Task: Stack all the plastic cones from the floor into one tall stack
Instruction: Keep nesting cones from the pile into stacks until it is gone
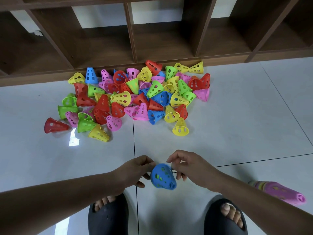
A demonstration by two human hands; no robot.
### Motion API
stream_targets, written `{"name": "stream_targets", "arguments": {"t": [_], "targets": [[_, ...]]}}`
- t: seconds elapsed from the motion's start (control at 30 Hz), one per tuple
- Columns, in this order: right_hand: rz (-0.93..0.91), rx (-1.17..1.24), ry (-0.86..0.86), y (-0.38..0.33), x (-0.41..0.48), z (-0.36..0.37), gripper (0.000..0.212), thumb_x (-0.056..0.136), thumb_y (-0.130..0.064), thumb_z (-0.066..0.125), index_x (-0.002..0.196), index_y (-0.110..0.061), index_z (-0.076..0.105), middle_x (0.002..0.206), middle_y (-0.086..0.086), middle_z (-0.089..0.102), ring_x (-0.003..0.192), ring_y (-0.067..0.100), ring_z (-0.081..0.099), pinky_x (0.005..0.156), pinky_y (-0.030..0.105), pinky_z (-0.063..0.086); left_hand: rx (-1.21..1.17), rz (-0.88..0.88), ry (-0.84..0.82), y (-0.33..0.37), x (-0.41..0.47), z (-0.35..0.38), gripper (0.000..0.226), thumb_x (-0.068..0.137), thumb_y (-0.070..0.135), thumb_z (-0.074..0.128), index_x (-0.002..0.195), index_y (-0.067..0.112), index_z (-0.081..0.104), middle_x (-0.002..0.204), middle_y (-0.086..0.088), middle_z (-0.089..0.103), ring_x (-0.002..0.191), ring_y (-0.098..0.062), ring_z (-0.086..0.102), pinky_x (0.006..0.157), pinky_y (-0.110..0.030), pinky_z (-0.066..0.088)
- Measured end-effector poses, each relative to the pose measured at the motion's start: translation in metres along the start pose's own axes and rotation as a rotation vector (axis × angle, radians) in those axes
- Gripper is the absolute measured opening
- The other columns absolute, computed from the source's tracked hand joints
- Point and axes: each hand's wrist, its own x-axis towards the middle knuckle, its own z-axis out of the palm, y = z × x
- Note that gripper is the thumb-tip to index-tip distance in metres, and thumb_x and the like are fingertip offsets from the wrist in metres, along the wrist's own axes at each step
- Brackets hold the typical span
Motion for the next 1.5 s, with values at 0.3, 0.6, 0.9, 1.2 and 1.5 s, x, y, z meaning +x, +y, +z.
{"name": "stream_targets", "arguments": {"t": [0.3, 0.6, 0.9, 1.2, 1.5], "targets": [[0.342, 0.256, -0.094, 0.025, 0.003, 0.020, 0.023, 0.105, -0.034, 0.058, 0.123, -0.019, 0.061, 0.102, 0.027, 0.076, 0.089, 0.040, 0.078, 0.083, 0.046, 0.065, -0.133, -0.112, 0.015, -0.018, 0.011, 0.006, 0.030, 0.102, 0.039, 0.069, 0.121, 0.015, 0.065, 0.117, -0.013, 0.076, 0.098, -0.023, 0.080, 0.089, -0.035, 0.065], [0.253, 0.323, 0.051, 0.011, 0.033, 0.000, 0.024, 0.102, -0.022, 0.063, 0.126, -0.019, 0.063, 0.112, 0.023, 0.076, 0.102, 0.035, 0.077, 0.092, 0.045, 0.062, -0.252, 0.016, 0.069, -0.006, 0.036, -0.032, 0.032, 0.102, 0.032, 0.069, 0.129, 0.014, 0.065, 0.126, -0.012, 0.075, 0.117, -0.025, 0.073, 0.096, -0.037, 0.060], [0.041, 0.282, 0.287, 0.002, 0.061, -0.044, 0.036, 0.101, -0.011, 0.064, 0.135, -0.025, 0.059, 0.123, 0.016, 0.071, 0.095, 0.027, 0.079, 0.084, 0.042, 0.061, 0.092, 0.185, 0.605, -0.002, 0.045, -0.140, 0.034, 0.082, 0.035, 0.076, 0.114, 0.027, 0.070, 0.104, 0.002, 0.075, 0.102, -0.026, 0.072, 0.085, -0.044, 0.060], [0.102, 0.347, 0.262, 0.004, 0.075, -0.058, 0.052, 0.103, -0.011, 0.061, 0.150, -0.027, 0.047, 0.139, 0.004, 0.061, 0.110, 0.026, 0.074, 0.098, 0.047, 0.060, 0.555, 0.175, 0.931, -0.040, 0.053, -0.207, 0.034, 0.088, 0.019, 0.082, 0.120, 0.021, 0.071, 0.121, -0.006, 0.069, 0.097, -0.028, 0.069, 0.085, -0.044, 0.057], [0.116, 0.346, 0.277, 0.010, 0.074, -0.064, 0.048, 0.098, -0.007, 0.067, 0.141, -0.025, 0.056, 0.143, -0.004, 0.060, 0.118, 0.023, 0.070, 0.097, 0.044, 0.058, 0.567, 0.057, 0.849, -0.048, 0.052, -0.183, 0.017, 0.093, 0.030, 0.078, 0.099, 0.015, 0.071, 0.092, -0.009, 0.077, 0.092, -0.036, 0.068, 0.078, -0.041, 0.055]]}}
